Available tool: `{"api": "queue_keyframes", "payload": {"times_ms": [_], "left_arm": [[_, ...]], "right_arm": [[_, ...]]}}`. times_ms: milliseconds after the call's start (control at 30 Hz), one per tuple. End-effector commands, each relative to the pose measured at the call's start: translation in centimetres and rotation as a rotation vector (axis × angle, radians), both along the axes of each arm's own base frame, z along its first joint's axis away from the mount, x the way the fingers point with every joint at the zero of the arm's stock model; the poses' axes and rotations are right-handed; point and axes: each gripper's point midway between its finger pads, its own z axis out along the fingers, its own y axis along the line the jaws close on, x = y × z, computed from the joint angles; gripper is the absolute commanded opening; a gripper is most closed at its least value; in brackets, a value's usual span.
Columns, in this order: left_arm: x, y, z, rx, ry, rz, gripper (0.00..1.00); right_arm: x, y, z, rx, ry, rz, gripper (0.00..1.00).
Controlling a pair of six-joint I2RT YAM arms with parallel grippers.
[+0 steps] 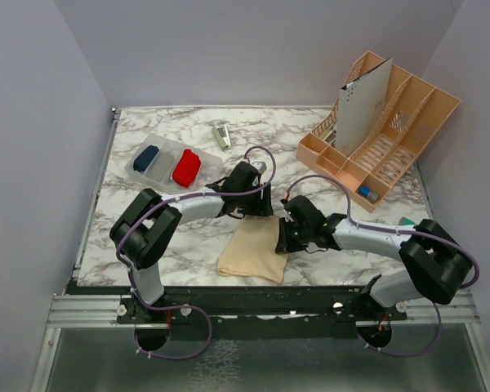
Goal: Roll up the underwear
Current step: Fold the underwear at the center of the board.
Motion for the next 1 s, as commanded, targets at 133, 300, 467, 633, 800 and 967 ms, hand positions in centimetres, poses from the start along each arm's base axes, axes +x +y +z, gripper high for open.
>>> {"api": "queue_keyframes", "payload": {"times_ms": [133,300,467,633,800,967], "left_arm": [[-0.3,-1.2,5.9,-0.151,-0.076,-0.041,0.76],[-0.9,-0.4,8.7,-0.185,-0.121,-0.021,0.78],[-3.8,1.0,8.1,-0.185,-0.096,-0.032,0.77],[-8.1,1.6,6.1,-0.143,-0.068,-0.084,0.77],[-11.5,1.3,5.2,-0.124,-0.051,-0.166,0.76],[-14.1,-0.3,5.3,-0.116,-0.051,-0.267,0.75]], "right_arm": [[3.9,-0.8,5.0,0.022,-0.198,-0.181,0.33],[5.9,-4.4,5.5,-0.071,-0.241,-0.335,0.38],[6.9,-6.1,4.3,-0.089,-0.171,-0.374,0.39],[7.8,-6.0,3.2,-0.022,-0.125,-0.378,0.44],[8.3,-5.3,2.3,0.034,-0.082,-0.362,0.44],[9.4,-5.3,1.2,0.058,-0.065,-0.362,0.43]]}}
